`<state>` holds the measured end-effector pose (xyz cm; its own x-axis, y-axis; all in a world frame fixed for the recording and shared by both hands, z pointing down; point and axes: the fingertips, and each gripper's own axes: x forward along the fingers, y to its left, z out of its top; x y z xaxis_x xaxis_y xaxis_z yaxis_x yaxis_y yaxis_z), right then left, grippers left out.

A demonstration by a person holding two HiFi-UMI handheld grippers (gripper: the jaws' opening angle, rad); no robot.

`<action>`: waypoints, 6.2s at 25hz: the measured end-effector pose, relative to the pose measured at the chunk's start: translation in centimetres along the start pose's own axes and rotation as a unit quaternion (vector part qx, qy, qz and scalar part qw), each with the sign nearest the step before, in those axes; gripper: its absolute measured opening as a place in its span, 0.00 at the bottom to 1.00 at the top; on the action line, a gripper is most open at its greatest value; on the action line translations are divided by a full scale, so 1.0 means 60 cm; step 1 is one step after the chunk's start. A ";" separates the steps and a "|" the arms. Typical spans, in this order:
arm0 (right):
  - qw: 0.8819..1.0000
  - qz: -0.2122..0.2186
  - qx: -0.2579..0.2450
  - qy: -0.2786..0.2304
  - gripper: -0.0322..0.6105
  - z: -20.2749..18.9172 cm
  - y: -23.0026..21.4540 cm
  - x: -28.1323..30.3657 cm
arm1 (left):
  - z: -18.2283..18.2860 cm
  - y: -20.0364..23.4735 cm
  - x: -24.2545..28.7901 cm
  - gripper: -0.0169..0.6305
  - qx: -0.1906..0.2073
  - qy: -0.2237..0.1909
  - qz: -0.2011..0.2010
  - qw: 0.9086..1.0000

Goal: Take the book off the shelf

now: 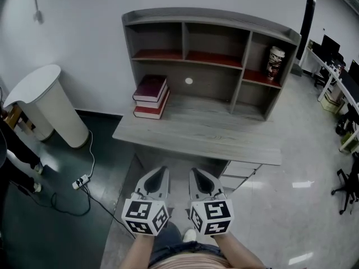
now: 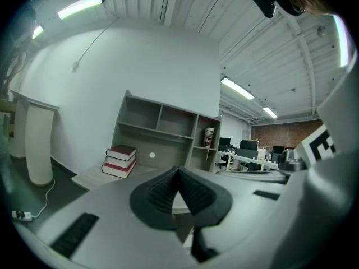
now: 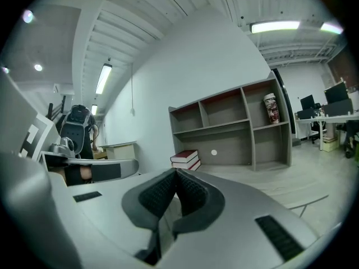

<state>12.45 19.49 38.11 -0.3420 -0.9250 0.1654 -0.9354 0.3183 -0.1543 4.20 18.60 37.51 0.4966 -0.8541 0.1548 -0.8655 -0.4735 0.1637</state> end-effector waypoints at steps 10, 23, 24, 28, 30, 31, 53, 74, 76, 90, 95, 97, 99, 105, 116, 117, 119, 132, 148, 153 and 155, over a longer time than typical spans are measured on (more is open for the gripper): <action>1.000 0.009 0.010 -0.007 0.06 0.024 -0.009 0.039 | 0.016 0.020 0.032 0.05 0.022 0.001 0.018 1.000; 1.000 0.018 0.017 0.020 0.06 0.018 -0.008 0.170 | 0.033 0.124 0.114 0.05 0.006 0.006 0.035 0.999; 0.999 0.019 0.016 0.022 0.06 0.017 -0.007 0.183 | 0.034 0.136 0.121 0.05 0.004 0.007 0.038 0.999; 0.999 0.028 0.021 0.032 0.06 0.009 0.003 0.236 | 0.036 0.182 0.149 0.05 -0.002 0.010 0.044 0.999; 0.999 0.033 0.025 0.035 0.06 0.007 0.008 0.261 | 0.037 0.205 0.163 0.05 -0.007 0.012 0.048 0.999; 0.998 0.035 0.025 0.037 0.06 0.006 0.010 0.274 | 0.038 0.216 0.171 0.05 -0.010 0.013 0.049 0.999; 0.997 0.036 0.025 0.056 0.06 0.054 0.042 0.570 | 0.096 0.466 0.341 0.05 -0.034 0.030 0.058 0.997; 0.996 -0.020 0.031 0.079 0.06 0.054 0.020 0.728 | 0.103 0.588 0.477 0.05 -0.032 0.071 0.007 0.997; 0.996 -0.029 0.033 0.081 0.06 0.055 0.011 0.736 | 0.102 0.600 0.484 0.05 -0.032 0.075 0.011 0.997; 0.993 -0.051 0.026 0.104 0.06 0.061 -0.041 0.815 | 0.098 0.678 0.554 0.13 -0.068 0.105 0.043 0.991; 0.993 -0.049 0.035 0.106 0.09 0.062 -0.055 0.848 | 0.087 0.695 0.591 0.21 -0.068 0.134 0.039 0.988; 0.992 -0.051 0.041 0.111 0.15 0.059 -0.063 0.861 | 0.082 0.700 0.605 0.25 -0.064 0.147 0.037 0.986; 0.991 -0.052 0.048 0.118 0.24 0.055 -0.070 0.875 | 0.076 0.704 0.621 0.30 -0.059 0.162 0.031 0.984; 0.987 -0.053 0.067 0.132 0.33 0.044 -0.093 0.911 | 0.062 0.714 0.669 0.35 -0.063 0.196 0.016 0.978; 0.979 -0.042 0.086 0.181 0.44 0.009 -0.113 0.960 | 0.024 0.725 0.723 0.39 -0.101 0.243 0.003 0.965; 0.978 -0.042 0.087 0.184 0.44 0.005 -0.113 0.961 | 0.022 0.725 0.724 0.39 -0.105 0.244 0.003 0.964; 0.976 -0.039 0.094 0.191 0.44 -0.002 -0.113 0.964 | 0.019 0.725 0.727 0.39 -0.114 0.247 -0.001 0.962; 0.971 -0.043 0.111 0.206 0.44 -0.014 -0.115 0.973 | 0.017 0.722 0.739 0.40 -0.115 0.245 0.000 0.963; 0.981 -0.054 0.104 0.154 0.39 0.011 -0.116 0.929 | 0.045 0.689 0.696 0.38 -0.096 0.186 0.020 0.978; 0.985 -0.056 0.097 0.129 0.39 0.022 -0.110 0.904 | 0.056 0.674 0.675 0.37 -0.090 0.167 0.018 0.982; 0.986 -0.057 0.097 0.122 0.39 0.026 -0.108 0.895 | 0.061 0.668 0.668 0.37 -0.085 0.162 0.017 0.983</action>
<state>0.27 -32.53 46.49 -0.2696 -0.8671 0.4190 -0.9421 0.1472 -0.3014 -10.81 -35.42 46.70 0.4869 -0.7423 0.4604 -0.8717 -0.3796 0.3099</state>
